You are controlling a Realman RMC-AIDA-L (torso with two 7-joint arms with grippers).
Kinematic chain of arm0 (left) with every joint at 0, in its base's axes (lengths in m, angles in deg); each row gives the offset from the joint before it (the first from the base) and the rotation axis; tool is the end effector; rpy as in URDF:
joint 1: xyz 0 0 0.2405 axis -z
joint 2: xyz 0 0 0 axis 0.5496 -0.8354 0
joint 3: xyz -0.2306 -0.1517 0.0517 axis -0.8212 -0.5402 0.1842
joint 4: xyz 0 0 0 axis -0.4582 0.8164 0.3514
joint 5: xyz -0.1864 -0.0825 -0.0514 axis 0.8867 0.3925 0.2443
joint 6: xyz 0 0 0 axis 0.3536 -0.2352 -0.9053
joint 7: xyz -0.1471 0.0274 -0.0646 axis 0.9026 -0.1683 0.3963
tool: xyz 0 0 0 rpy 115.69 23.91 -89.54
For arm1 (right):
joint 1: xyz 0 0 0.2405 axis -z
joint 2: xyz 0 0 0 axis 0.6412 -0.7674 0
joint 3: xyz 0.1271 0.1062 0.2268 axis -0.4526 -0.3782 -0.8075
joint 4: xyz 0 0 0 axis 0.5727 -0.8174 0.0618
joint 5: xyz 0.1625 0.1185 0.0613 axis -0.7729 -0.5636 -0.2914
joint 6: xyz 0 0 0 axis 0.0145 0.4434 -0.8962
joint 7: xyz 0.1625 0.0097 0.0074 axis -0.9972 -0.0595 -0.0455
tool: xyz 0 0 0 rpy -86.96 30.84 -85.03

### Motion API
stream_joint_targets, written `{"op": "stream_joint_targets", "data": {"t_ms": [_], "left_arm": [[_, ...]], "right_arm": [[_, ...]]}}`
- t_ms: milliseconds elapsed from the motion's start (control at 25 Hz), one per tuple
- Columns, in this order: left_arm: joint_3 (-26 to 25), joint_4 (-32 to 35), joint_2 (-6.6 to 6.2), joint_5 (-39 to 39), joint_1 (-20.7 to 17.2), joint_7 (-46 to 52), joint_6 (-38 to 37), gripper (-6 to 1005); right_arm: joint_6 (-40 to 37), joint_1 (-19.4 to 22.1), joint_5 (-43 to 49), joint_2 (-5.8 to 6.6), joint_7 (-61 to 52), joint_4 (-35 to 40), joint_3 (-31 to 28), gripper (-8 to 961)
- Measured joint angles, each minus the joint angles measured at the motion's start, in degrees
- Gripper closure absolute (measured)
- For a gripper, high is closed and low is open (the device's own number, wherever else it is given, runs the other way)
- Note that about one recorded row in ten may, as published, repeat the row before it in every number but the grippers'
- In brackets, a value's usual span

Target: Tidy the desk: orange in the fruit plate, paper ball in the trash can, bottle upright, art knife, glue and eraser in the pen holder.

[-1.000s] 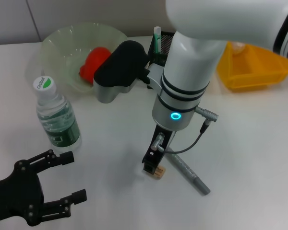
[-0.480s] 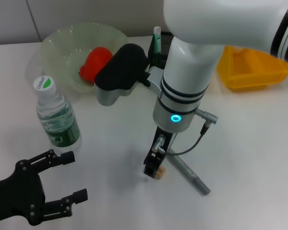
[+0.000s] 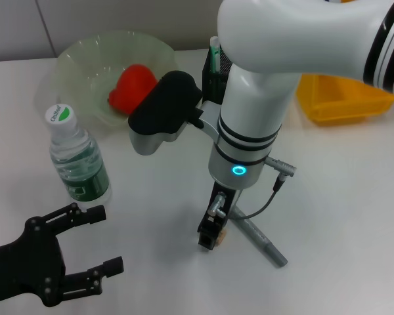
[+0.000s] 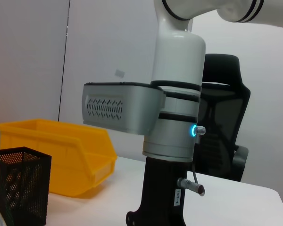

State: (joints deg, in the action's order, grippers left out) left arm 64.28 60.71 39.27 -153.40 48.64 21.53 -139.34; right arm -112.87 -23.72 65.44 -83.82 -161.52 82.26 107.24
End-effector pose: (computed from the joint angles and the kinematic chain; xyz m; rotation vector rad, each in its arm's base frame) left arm -0.3065 0.2396 -0.0252 -2.7369 -0.3531 -0.9804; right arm 0.1302 0.3626 -0.1526 -2.6997 0.8264 -0.9512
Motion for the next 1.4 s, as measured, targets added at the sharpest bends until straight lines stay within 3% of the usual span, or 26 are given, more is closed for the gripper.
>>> {"op": "stream_joint_targets", "data": {"t_ms": [440, 640, 760, 920, 1080, 1240, 1400], "left_arm": [[0.0, -0.04, 0.0, 0.31, 0.07, -0.08, 0.07, 155], [0.0, -0.04, 0.0, 0.28, 0.08, -0.09, 0.21, 155], [0.0, -0.05, -0.01, 0.28, 0.1, -0.09, 0.24, 155], [0.0, -0.05, -0.01, 0.27, 0.18, -0.09, 0.32, 155], [0.0, -0.05, -0.06, 0.3, 0.33, -0.03, 0.42, 155], [0.0, -0.05, -0.07, 0.32, 0.76, 0.31, 0.79, 155], [0.0, -0.43, -0.02, 0.34, 1.39, 0.54, 1.12, 155]], "right_arm": [[0.2, 0.06, -0.04, 0.0, -0.02, 0.15, 0.46, 545], [-0.89, 0.5, 0.58, 0.36, -0.01, 1.48, -0.79, 696], [-5.49, 2.82, 6.29, 0.81, 0.36, 6.24, -7.83, 690], [-13.27, 8.48, 19.9, 0.74, 0.78, 20.64, -21.04, 682], [-17.28, 10.72, 27.29, 0.92, 3.41, 29.61, -30.73, 674], [-15.11, 11.49, 30.13, 0.95, 6.27, 31.77, -35.71, 666], [-9.16, 12.5, 31.27, 0.98, 7.15, 31.41, -36.54, 658]]}}
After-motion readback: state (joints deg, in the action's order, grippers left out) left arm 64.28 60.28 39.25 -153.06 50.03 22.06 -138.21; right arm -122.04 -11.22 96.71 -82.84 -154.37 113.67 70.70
